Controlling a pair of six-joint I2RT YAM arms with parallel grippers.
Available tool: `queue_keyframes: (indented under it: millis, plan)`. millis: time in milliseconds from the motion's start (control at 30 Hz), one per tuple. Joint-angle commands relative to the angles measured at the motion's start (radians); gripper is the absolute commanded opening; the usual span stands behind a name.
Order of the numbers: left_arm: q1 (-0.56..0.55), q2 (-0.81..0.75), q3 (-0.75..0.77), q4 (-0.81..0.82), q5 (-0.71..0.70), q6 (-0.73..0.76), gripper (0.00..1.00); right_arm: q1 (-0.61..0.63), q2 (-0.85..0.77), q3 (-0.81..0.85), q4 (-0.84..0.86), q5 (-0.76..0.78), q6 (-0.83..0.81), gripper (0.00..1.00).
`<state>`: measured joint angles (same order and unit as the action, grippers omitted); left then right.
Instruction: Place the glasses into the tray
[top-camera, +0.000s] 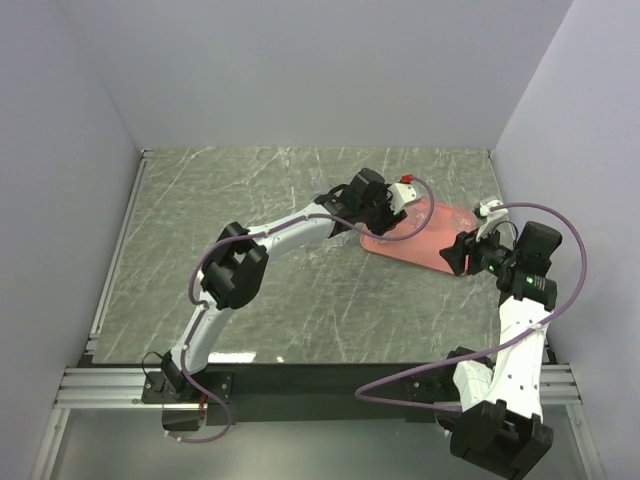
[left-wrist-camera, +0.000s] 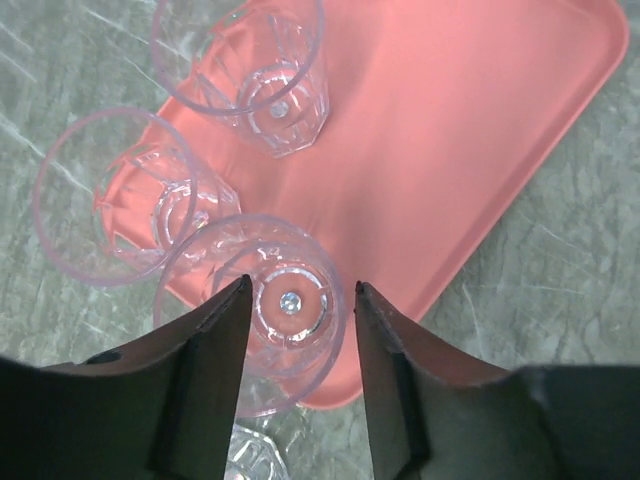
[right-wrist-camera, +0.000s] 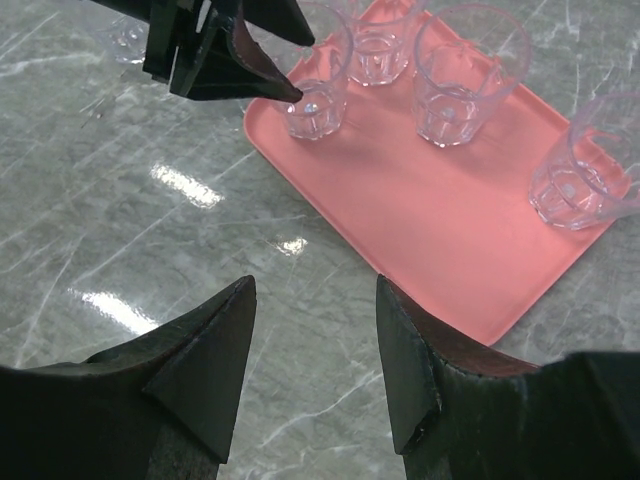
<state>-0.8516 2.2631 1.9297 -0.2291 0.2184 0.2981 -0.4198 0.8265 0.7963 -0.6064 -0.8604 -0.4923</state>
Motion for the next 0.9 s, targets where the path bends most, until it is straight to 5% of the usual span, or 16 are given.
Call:
queue_keyframes:
  millis: [0, 433, 733, 867]
  plan:
    - [-0.004, -0.141, -0.050, 0.115, -0.002, -0.043, 0.52, -0.016, -0.020, 0.001, 0.013, -0.029, -0.012, 0.58]
    - [0.072, -0.792, -0.705, 0.398, -0.126, -0.186, 0.83, -0.001, 0.060, 0.017, -0.134, -0.238, -0.228, 0.63]
    - [0.230, -1.194, -1.004, 0.268, -0.215, -0.228, 0.90, 0.275, 0.135, 0.127, -0.217, -0.158, -0.406, 0.67]
    - [0.256, -1.338, -1.109, 0.232, -0.390, -0.232, 0.99, 0.384, 0.172, 0.159, -0.250, -0.152, -0.583, 0.75]
